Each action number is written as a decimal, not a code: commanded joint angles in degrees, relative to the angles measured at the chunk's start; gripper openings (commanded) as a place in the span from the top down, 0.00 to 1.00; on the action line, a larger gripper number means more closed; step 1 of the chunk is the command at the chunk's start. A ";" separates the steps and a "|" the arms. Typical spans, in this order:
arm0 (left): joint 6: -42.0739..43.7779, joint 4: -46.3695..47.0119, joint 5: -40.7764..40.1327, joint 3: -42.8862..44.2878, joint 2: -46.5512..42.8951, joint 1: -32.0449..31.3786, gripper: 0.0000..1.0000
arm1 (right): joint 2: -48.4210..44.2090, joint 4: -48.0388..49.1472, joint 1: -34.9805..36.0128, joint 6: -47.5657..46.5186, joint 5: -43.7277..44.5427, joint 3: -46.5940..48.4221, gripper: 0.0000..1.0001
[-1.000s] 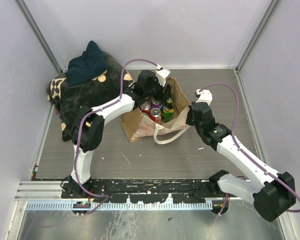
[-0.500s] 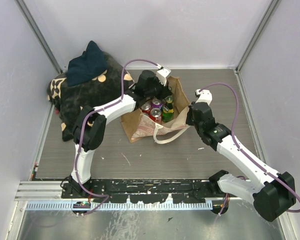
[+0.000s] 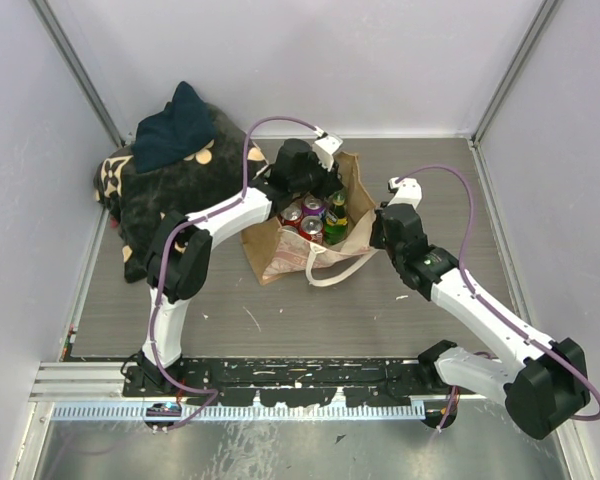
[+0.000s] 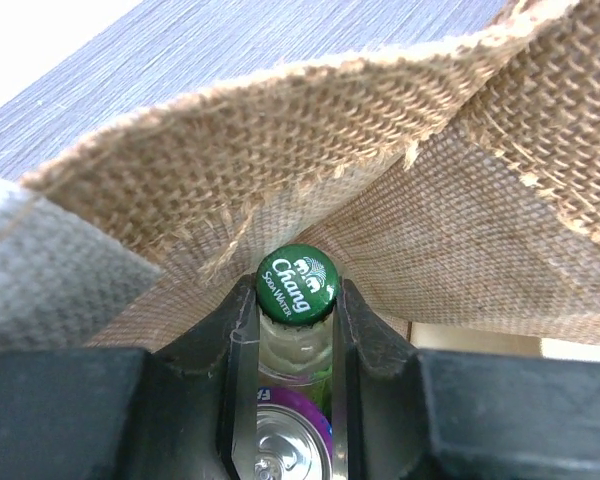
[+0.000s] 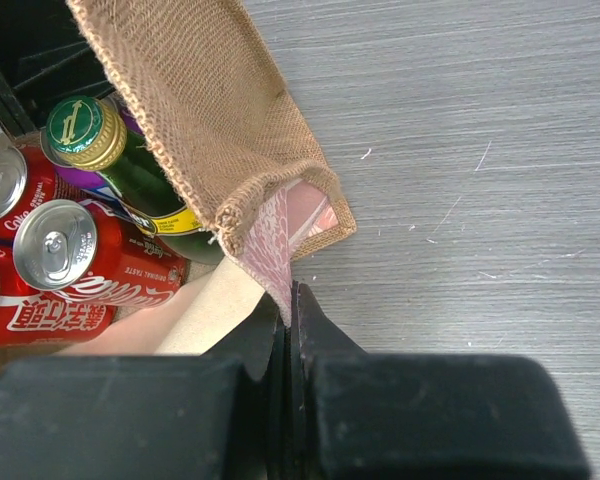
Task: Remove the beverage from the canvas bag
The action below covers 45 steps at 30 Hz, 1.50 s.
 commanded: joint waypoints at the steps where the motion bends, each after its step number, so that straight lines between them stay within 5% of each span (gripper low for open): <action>1: 1.66 7.61 -2.18 3.90 -6.49 0.69 1.00 | 1.42 -0.80 -0.28 -1.55 0.95 -0.99 0.99; 13: 1.20 13.40 -2.16 6.46 -10.26 1.76 1.00 | 2.67 0.23 -0.27 -1.75 1.57 -0.46 0.99; 30: 1.32 -2.86 1.66 7.87 -28.78 1.86 1.00 | 4.95 4.73 -0.28 -1.55 3.81 -0.57 0.99; 45: -2.62 -22.54 17.03 2.32 -44.56 -0.92 1.00 | 0.20 6.46 -0.28 -0.23 6.89 -1.58 0.99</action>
